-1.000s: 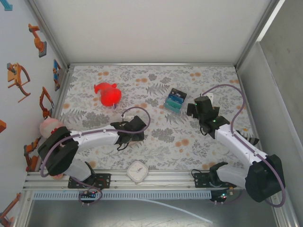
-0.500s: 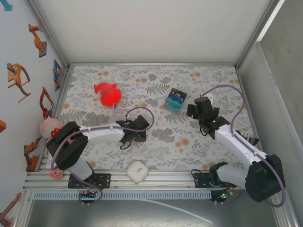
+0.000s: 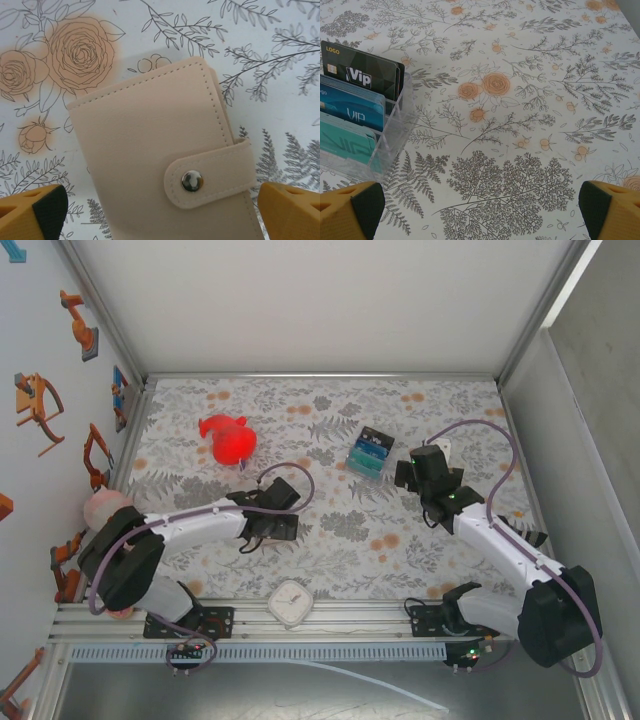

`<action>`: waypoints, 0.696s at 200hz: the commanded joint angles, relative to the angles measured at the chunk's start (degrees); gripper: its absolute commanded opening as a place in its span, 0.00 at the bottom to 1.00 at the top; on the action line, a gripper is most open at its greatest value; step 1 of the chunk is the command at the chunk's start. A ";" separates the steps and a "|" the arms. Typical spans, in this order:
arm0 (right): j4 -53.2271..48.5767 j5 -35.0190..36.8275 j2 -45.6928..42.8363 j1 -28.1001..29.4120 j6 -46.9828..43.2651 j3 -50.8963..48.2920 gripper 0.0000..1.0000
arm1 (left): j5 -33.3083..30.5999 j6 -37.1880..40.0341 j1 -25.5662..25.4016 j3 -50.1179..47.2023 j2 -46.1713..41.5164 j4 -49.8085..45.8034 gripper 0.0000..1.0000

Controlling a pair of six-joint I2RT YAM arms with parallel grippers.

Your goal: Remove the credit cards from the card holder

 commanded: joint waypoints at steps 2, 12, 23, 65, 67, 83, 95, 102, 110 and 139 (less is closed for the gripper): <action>-1.39 0.94 -0.15 0.50 1.43 0.38 1.00 | 1.97 1.18 0.27 -0.65 -2.01 -1.31 0.97; -1.39 0.95 -0.17 0.49 1.48 0.49 0.99 | 2.36 0.96 0.40 -0.71 -1.82 -0.93 0.97; -1.39 0.94 -0.06 0.51 1.67 0.47 0.99 | 2.72 0.61 0.74 -0.74 -1.14 -0.36 0.97; -1.43 0.54 0.20 0.57 1.66 0.56 1.00 | 3.57 -2.86 1.99 0.09 2.54 0.68 0.97; -1.40 0.53 0.20 0.51 1.70 0.49 1.00 | 3.55 -3.16 1.99 0.19 2.70 0.68 0.97; -1.33 0.52 0.36 0.51 1.67 0.51 1.00 | 3.86 -4.72 2.03 0.73 3.84 1.10 0.97; -1.21 0.50 0.62 0.56 1.69 0.47 1.00 | 4.26 -5.25 2.01 1.15 4.65 1.47 0.97; -1.05 0.54 0.77 0.49 1.69 0.47 1.00 | 4.27 -5.36 1.96 1.32 5.10 1.47 0.97; -0.98 0.43 1.03 0.53 1.62 0.56 0.99 | 4.14 -5.37 1.99 1.52 5.60 1.27 0.97; -0.93 0.12 2.17 0.50 1.39 1.28 0.99 | 3.49 -4.68 1.99 2.01 6.49 -0.26 0.99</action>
